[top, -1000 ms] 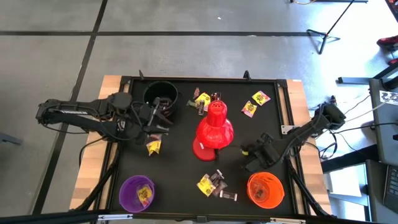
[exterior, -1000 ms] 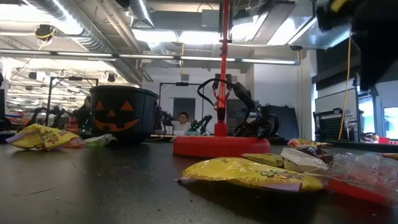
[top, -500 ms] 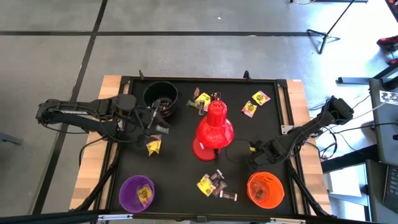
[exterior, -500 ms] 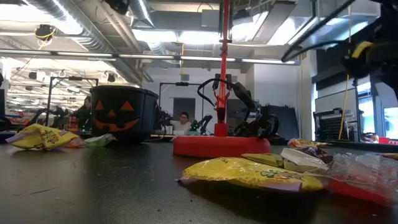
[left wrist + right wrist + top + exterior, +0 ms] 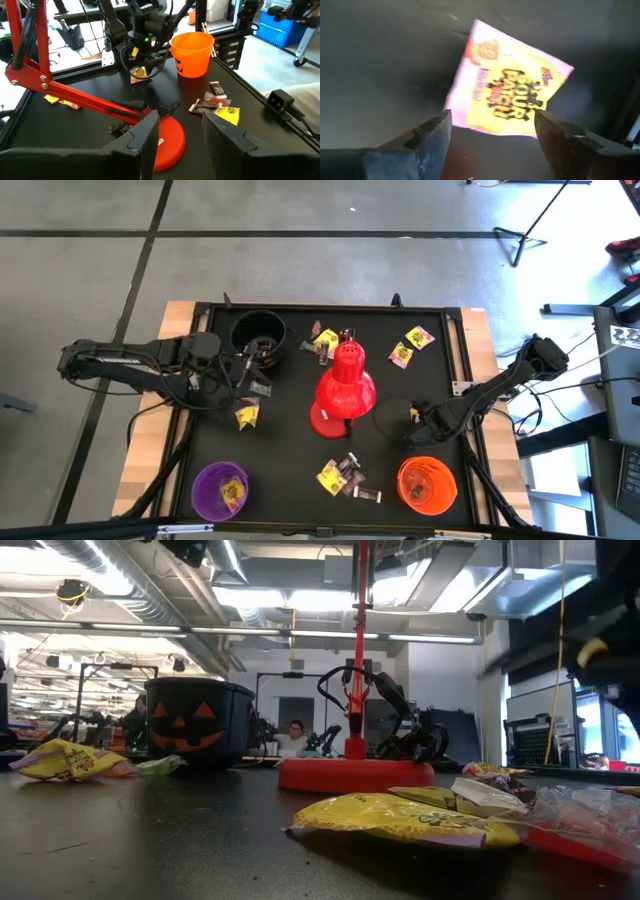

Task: Organize candy in baskets
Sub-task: Put the yellow candy into the violet bucket

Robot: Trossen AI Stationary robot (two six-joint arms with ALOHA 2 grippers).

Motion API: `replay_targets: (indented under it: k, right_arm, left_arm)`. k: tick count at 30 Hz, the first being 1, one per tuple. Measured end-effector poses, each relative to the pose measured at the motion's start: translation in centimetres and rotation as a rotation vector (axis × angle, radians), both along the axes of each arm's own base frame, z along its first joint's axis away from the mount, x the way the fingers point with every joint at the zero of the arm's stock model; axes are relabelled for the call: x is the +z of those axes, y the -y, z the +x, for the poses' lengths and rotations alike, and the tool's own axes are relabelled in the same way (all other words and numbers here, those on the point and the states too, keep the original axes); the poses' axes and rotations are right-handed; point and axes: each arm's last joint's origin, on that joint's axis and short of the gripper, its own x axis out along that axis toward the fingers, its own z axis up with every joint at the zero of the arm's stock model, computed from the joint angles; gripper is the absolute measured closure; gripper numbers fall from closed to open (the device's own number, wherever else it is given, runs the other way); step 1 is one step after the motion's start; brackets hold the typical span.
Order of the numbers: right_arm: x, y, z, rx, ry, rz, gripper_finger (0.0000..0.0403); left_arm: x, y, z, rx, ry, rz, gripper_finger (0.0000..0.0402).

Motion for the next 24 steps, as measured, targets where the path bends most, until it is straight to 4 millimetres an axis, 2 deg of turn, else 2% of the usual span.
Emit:
replay_targets:
  k: [5,9,20,24]
  right_arm:
    - [-2.2,0.3,-0.7,-0.036,0.019,0.058,0.0155]
    - [-2.4,0.3,-0.7,-0.041,0.025,0.063,0.0185]
    - [-0.6,0.1,0.2,0.003,0.070,-0.048,0.0357]
    - [1.0,0.0,0.9,0.023,0.105,-0.127,0.0392]
  left_arm:
    - [0.1,0.0,-0.5,-0.001,-0.007,0.000,0.0260]
    - [0.3,0.0,-1.0,-0.002,0.003,0.002,0.0260]
    - [0.3,0.0,-1.1,0.004,0.008,0.005,0.0260]
    - [0.3,0.0,-1.1,0.003,0.007,0.005,0.0260]
